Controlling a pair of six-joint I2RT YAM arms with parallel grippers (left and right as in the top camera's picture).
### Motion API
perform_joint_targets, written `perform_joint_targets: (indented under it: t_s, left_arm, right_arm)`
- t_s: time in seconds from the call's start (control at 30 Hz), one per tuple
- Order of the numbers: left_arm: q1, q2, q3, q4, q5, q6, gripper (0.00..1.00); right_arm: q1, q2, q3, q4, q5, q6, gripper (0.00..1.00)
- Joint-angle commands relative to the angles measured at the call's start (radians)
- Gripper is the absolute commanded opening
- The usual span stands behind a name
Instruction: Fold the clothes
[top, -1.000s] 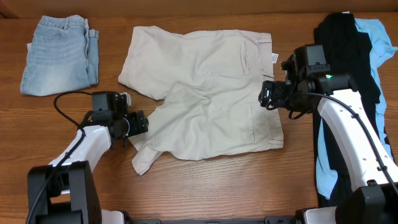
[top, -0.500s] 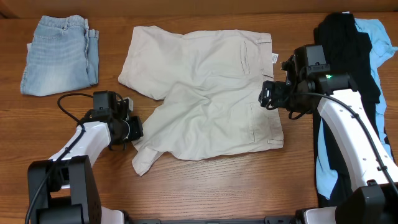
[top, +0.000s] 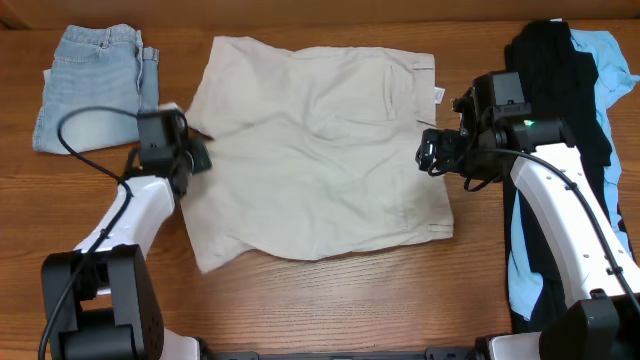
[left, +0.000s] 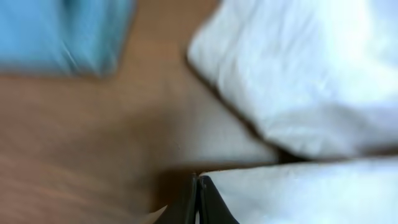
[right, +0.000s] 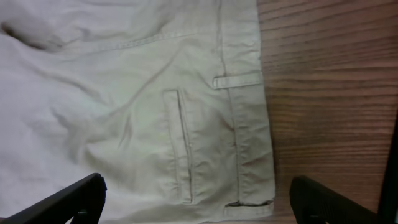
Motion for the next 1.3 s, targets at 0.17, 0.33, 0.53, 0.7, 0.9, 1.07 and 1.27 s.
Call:
perform_joint_targets:
  t_s: [0.17, 0.33, 0.53, 0.7, 0.9, 1.07, 1.27]
  left_arm:
    - [0.002, 0.003, 0.114, 0.159, -0.224, 0.149, 0.16]
    - [-0.014, 0.002, 0.114, 0.135, -0.201, 0.149, 0.96]
    - [-0.052, -0.077, 0.157, -0.122, -0.084, 0.087, 1.00]
    - [-0.114, -0.153, 0.185, -0.486, 0.079, -0.096, 1.00]
    - [-0.169, -0.153, 0.185, -0.788, 0.089, -0.205, 1.00]
    - [-0.169, -0.154, 0.185, -0.922, 0.082, -0.291, 1.00]
    - [-0.169, -0.154, 0.185, -0.970, 0.060, -0.309, 1.00]
  right_arm:
    - [-0.002, -0.002, 0.002, 0.039, 0.006, 0.000, 0.98]
    - [-0.002, -0.002, 0.002, 0.037, 0.002, 0.000, 0.98]
    - [0.005, -0.002, -0.002, -0.009, -0.090, 0.054, 0.85]
    - [0.063, -0.002, -0.063, -0.023, -0.089, 0.062, 0.84]
    - [0.152, -0.002, -0.277, 0.046, -0.097, 0.199, 0.89]
    - [0.193, -0.002, -0.361, 0.082, -0.104, 0.223, 0.89]
    - [0.302, -0.002, -0.485, 0.290, -0.085, 0.294, 0.82]
